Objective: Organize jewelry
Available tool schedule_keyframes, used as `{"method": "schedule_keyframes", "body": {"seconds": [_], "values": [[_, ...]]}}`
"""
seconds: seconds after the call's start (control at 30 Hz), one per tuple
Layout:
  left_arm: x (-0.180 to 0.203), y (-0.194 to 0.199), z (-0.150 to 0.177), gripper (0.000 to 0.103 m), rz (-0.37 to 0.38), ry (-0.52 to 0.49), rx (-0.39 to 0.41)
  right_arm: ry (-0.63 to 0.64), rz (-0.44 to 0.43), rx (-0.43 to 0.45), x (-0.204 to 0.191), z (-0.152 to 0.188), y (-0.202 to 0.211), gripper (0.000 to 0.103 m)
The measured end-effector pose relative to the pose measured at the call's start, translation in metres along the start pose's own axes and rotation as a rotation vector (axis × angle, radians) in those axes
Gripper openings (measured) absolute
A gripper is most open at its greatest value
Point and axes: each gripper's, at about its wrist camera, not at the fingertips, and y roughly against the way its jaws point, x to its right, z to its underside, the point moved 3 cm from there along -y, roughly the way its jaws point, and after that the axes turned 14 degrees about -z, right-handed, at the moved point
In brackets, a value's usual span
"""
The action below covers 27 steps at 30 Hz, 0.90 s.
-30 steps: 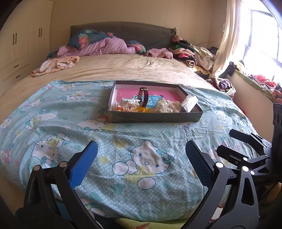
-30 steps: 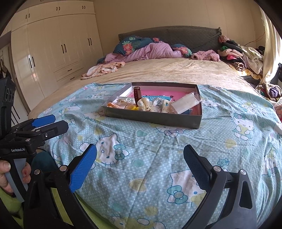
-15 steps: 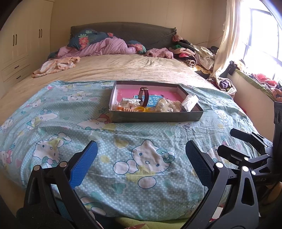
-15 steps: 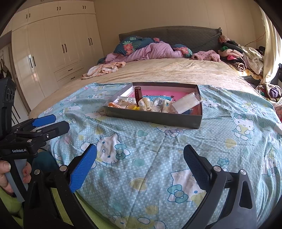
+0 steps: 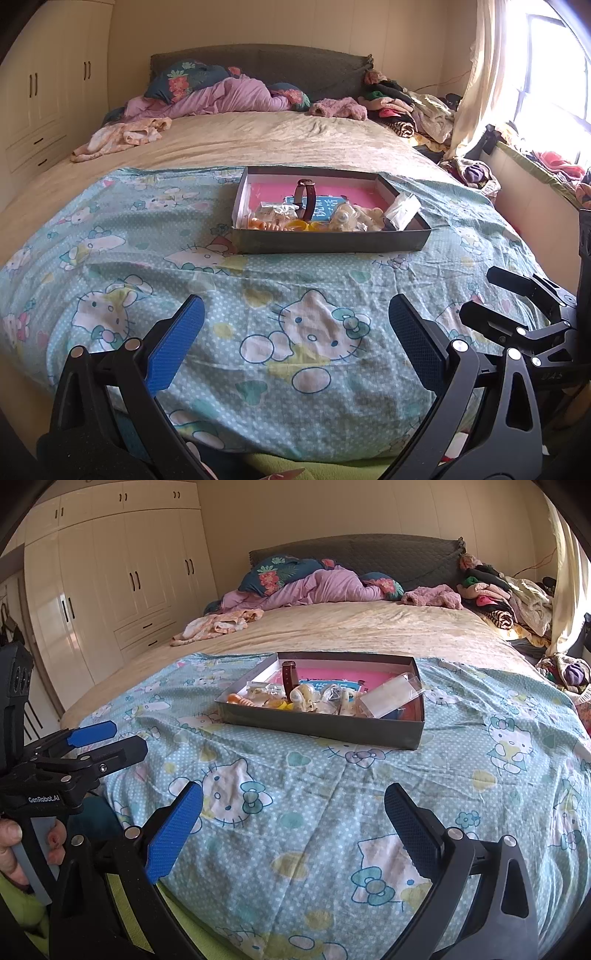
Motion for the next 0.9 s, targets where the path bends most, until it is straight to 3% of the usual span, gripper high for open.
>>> {"method": "schedule_keyframes", "body": {"seconds": [0.57,0.7,0.9], "values": [[0.005,-0.004,0.004,0.093,0.013,-0.019,-0.018,-0.017,0.008,-0.017,0.005,0.001,-0.002,0.098],[0.004,-0.008,0.007,0.093,0.027,-0.012,-0.039,-0.037,0.023,-0.017,0.017,0.000,-0.004,0.098],[-0.016,-0.025,0.001,0.093,-0.038,0.041,-0.079,-0.100,0.084,0.007,0.058,-0.003,0.003,0.098]]}}
